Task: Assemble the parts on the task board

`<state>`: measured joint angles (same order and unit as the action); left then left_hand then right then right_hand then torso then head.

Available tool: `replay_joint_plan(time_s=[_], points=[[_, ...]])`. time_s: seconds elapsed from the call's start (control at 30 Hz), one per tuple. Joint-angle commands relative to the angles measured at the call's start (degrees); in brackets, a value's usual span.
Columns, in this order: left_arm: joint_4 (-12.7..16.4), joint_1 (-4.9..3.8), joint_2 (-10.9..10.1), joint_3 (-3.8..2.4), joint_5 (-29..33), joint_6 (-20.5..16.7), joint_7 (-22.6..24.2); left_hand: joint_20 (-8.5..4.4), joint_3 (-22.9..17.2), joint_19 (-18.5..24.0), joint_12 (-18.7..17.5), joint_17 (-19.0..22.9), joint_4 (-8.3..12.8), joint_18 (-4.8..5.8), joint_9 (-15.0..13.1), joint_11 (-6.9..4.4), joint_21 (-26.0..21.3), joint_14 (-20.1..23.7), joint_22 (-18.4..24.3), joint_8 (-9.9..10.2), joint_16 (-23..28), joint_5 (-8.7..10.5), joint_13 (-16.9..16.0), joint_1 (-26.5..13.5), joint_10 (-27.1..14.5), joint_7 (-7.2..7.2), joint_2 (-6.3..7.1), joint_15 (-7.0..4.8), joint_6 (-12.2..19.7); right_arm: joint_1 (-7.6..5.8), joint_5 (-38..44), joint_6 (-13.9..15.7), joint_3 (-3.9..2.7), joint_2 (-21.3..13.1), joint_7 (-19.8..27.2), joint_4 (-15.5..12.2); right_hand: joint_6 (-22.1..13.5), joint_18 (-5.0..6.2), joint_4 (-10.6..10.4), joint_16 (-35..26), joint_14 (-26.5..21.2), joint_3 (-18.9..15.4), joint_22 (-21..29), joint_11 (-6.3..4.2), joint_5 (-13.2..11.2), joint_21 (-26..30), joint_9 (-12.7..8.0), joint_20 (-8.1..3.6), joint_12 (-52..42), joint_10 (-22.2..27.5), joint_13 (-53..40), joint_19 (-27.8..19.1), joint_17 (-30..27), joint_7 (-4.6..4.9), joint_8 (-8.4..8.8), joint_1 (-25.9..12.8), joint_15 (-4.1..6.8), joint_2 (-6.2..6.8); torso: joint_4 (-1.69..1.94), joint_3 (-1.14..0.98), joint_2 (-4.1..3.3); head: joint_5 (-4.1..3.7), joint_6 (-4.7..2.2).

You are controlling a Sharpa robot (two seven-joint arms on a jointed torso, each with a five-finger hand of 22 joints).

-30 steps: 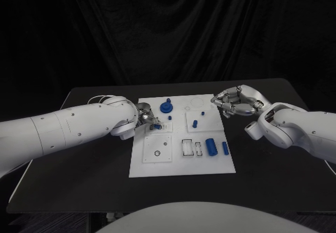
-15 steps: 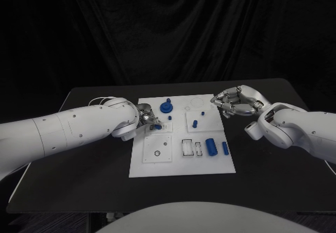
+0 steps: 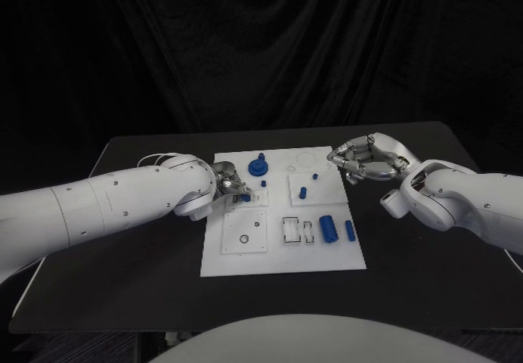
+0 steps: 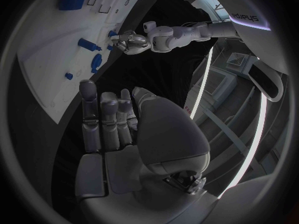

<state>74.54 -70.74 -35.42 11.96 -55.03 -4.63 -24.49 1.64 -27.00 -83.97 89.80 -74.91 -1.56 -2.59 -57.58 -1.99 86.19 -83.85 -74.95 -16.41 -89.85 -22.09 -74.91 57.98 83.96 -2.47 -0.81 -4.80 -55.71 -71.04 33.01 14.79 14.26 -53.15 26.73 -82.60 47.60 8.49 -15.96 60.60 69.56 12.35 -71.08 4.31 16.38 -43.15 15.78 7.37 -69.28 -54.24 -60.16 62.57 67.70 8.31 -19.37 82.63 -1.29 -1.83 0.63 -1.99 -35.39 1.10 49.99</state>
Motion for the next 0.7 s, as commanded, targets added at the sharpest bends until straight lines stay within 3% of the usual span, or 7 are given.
replay_joint_plan(time_s=[0.03,0.23,0.33,0.47,0.53,0.7], points=[[0.03,0.37,0.02,0.14,0.02,-0.17,0.77,0.09,-1.69,-0.02,0.20,-15.09,1.34,0.26,-0.06,0.13,-0.20,-6.15,-4.85,0.26,-0.15,-0.39,-15.09,0.17,6.04,0.17,-0.56,0.02,-0.64,0.15,-0.10,-0.73,-0.04,-0.08,-1.04,-0.07,-0.38,0.99,0.08,-0.27,-0.26,0.36,0.06,0.15,0.18,0.29,-0.04,0.05,0.00,0.27,0.06,-0.28,-0.05,0.11,-0.20,0.37,0.10,0.10,0.00,-0.01,-0.03,0.00,0.01],[0.10,0.40,-0.10,0.14,0.02,-0.08,0.77,0.08,-1.82,-0.02,0.20,-15.09,1.42,0.25,-0.09,0.09,-0.21,-6.15,-4.84,0.29,-0.15,-0.68,-15.09,0.23,6.04,0.21,-0.60,0.01,-0.80,0.15,-0.10,-0.79,-0.04,-0.18,-1.15,-0.04,-0.40,1.01,0.03,-0.28,-0.30,0.35,0.09,0.16,0.16,0.44,-0.04,0.05,-0.04,0.24,0.07,-0.34,-0.10,0.13,-0.25,0.31,0.09,0.10,0.07,-0.02,0.02,0.10,0.01],[0.12,0.41,-0.12,0.14,0.02,-0.20,0.86,0.02,-2.02,-0.14,0.20,-15.09,1.73,0.29,-0.41,-0.02,-0.17,-6.15,-5.03,0.12,-0.15,-1.64,-15.09,0.21,6.04,0.37,-0.33,-0.08,-1.55,0.17,-0.10,-0.88,-0.04,-0.17,-1.18,-0.01,-0.40,1.01,0.03,-0.28,-0.30,0.35,0.09,0.16,0.16,0.44,-0.04,0.05,-0.04,0.24,0.07,-0.34,-0.10,0.13,-0.25,0.31,0.09,0.10,0.04,0.00,0.04,0.55,0.01],[0.11,0.42,-0.17,0.14,0.02,-0.45,1.04,-0.01,-2.04,-0.17,0.20,-15.09,1.80,0.29,-0.57,-0.07,-0.16,-6.15,-5.07,0.01,-0.15,-1.73,-15.09,0.19,6.04,0.43,-0.26,-0.11,-1.75,0.23,-0.10,-0.96,-0.04,-0.18,-1.18,0.00,-0.40,1.01,0.03,-0.28,-0.30,0.35,0.09,0.16,0.16,0.44,-0.04,0.05,-0.04,0.24,0.07,-0.34,-0.10,0.13,-0.25,0.31,0.09,0.10,0.02,0.02,0.02,2.34,0.01],[0.08,0.42,-0.20,0.14,0.02,-0.66,1.18,-0.01,-2.03,-0.16,0.20,-15.09,1.81,0.29,-0.61,-0.08,-0.16,-6.15,-5.05,-0.01,-0.15,-1.76,-15.09,0.17,6.04,0.44,-0.23,-0.12,-1.78,0.26,-0.10,-0.99,-0.04,-0.20,-1.18,0.01,-0.40,1.01,0.03,-0.28,-0.30,0.35,0.09,0.16,0.16,0.44,-0.04,0.05,-0.04,0.24,0.07,-0.34,-0.10,0.13,-0.25,0.31,0.09,0.10,0.02,0.05,-0.02,3.70,0.01],[0.01,0.44,-0.25,0.14,0.02,-1.03,1.57,-0.02,-2.03,-0.18,0.20,-15.09,1.81,0.30,-0.62,-0.09,-0.15,-6.15,-5.09,-0.02,-0.15,-1.77,-15.09,0.16,6.04,0.44,-0.21,-0.13,-1.79,0.29,-0.10,-1.01,-0.04,-0.25,-1.17,0.04,-0.43,1.02,0.00,-0.30,-0.33,0.35,0.12,0.17,0.14,0.56,-0.04,0.06,0.00,0.34,0.18,-0.39,-0.14,0.14,-0.28,0.27,0.08,0.10,0.08,0.07,-0.06,5.45,0.01]])
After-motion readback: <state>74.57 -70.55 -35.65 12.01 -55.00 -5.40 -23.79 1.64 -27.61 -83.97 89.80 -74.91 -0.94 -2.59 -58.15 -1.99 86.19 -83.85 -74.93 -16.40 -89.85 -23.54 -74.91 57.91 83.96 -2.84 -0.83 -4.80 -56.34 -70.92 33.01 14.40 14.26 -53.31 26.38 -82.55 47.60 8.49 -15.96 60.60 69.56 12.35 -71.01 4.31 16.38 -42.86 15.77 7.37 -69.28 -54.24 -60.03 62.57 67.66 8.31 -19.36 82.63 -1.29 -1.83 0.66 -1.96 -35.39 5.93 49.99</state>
